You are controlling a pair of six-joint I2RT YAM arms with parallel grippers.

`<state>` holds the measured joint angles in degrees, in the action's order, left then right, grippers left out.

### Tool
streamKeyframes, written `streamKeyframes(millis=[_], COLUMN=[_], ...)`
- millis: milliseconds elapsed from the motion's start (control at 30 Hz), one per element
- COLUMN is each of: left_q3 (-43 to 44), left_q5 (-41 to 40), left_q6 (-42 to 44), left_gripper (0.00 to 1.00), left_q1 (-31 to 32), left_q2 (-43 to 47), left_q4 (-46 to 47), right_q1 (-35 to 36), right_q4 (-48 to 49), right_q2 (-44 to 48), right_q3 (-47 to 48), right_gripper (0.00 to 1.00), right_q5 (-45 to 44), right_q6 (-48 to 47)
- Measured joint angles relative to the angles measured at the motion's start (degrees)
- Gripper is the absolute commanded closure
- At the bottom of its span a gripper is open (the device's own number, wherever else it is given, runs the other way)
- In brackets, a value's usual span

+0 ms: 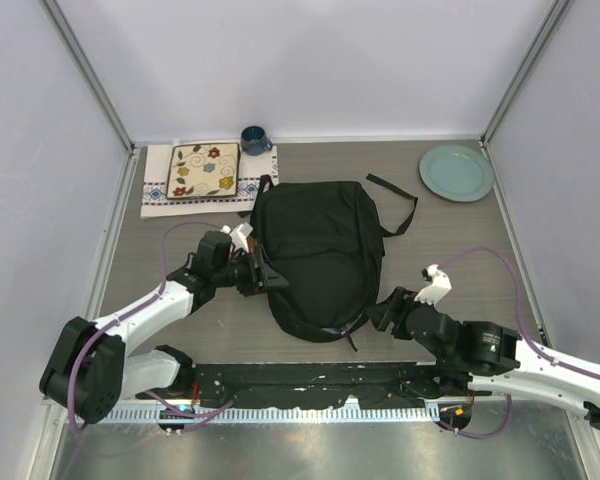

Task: Pack the student bag
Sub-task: Zip the student bag at the center of the board.

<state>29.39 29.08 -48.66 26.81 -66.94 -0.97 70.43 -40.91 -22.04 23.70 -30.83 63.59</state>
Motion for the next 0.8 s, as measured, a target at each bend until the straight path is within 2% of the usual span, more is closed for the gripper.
streamKeyframes(millis=[67, 100, 200, 333, 533, 667, 800], left_q3=[0.00, -0.02, -0.04, -0.04, 2.49, 6.08, 7.87], left_q5=[-0.22, -0.46, -1.25, -2.64, -7.78, -12.22, -14.03], left_q6=[-0.48, -0.28, -0.28, 1.03, 5.79, 9.66, 11.98], left_gripper=[0.66, 0.81, 1.00, 1.00, 1.00, 1.00, 1.00], left_q1=[0.26, 0.35, 0.48, 0.55, 0.61, 0.72, 0.72], left_q2=[-0.46, -0.74, -1.33, -2.51, -4.02, -4.13, -4.13], left_q4=[0.17, 0.33, 0.20, -0.85, -7.91, -13.86, -16.52], right_q1=[0.00, 0.00, 0.00, 0.00, -0.44, -3.21, -7.02], right_q4=[-2.82, -4.17, -7.06, -9.73, -11.65, -10.23, -2.34], right_q2=[0.70, 0.96, 1.44, 0.13, -12.50, -19.74, -19.71], right_q3=[1.57, 2.34, 4.04, 5.90, 9.33, 10.69, 10.23], right_gripper=[0.30, 0.30, 0.29, 0.28, 0.29, 0.32, 0.34], right_q5=[-4.66, -6.82, -12.52, -17.57, -19.67, -18.84, -12.35], right_q6=[2.67, 3.93, 6.43, 7.80, 9.33, 7.76, 0.15])
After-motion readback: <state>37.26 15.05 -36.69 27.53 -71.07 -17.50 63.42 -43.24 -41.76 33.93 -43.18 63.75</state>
